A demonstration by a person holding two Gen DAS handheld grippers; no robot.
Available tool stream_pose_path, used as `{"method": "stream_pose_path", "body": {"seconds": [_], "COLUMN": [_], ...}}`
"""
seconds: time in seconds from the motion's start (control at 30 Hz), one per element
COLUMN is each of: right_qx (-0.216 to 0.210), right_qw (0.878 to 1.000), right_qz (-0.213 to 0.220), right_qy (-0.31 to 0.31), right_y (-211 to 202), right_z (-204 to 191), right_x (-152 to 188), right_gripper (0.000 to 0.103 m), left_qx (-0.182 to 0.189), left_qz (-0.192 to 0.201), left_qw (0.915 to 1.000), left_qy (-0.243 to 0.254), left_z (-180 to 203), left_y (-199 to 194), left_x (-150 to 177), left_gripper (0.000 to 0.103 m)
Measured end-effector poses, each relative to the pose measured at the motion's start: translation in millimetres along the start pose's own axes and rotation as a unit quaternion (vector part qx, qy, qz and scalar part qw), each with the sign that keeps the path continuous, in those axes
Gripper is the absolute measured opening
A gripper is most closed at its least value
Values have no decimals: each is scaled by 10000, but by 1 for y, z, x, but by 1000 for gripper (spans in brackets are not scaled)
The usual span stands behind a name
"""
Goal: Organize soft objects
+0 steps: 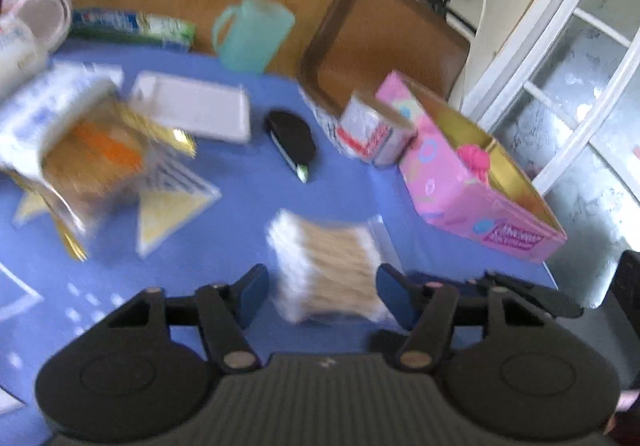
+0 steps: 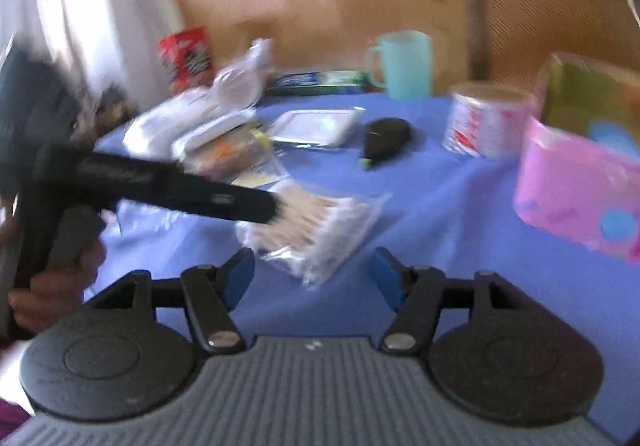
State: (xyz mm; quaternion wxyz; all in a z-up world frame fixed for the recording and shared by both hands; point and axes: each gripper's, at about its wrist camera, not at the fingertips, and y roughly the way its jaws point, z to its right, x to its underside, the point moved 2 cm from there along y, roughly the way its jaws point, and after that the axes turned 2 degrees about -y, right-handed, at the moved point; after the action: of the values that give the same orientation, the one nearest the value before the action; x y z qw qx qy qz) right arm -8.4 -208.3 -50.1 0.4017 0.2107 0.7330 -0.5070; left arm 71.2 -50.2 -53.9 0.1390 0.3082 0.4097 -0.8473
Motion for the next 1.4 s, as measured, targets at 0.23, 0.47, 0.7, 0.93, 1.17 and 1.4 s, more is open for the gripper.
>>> {"method": "stream_pose_path", "body": {"seconds": [0.23,0.47,0.7,0.93,1.17,1.4], "right_qx": [585,1557,2490,3276,2584,307], "right_qw": [9965,9780,9543,9219,9357,9893], "right_qz": [341,1366,1600,1669,2132,1301], "right_qy": [-482,-224,401,1225,1107,575], "right_y": [7,-47,-78,-91,-88,-16], "right_z": [0,51,129,182,148,77], "right_x": [-5,-20,-23,-7,-21,-65], "right_gripper": [34,34,34,38,37,37], "left_qx": [-76,422,645,575,-166,-1156], "left_qz": [208,451,466,398,571,1196], "left_qw": [9986,9864,9742,9779,9837,9857], "left_qy": [480,1522,2111,1969,1699,282], "left_z": [36,133,214,191,85,-37], "left_y": [-4,29,93,85,13,-80], "left_x": [-13,-56,-69,-49,-9,14], "left_gripper": [47,47,51,57,58,58]}}
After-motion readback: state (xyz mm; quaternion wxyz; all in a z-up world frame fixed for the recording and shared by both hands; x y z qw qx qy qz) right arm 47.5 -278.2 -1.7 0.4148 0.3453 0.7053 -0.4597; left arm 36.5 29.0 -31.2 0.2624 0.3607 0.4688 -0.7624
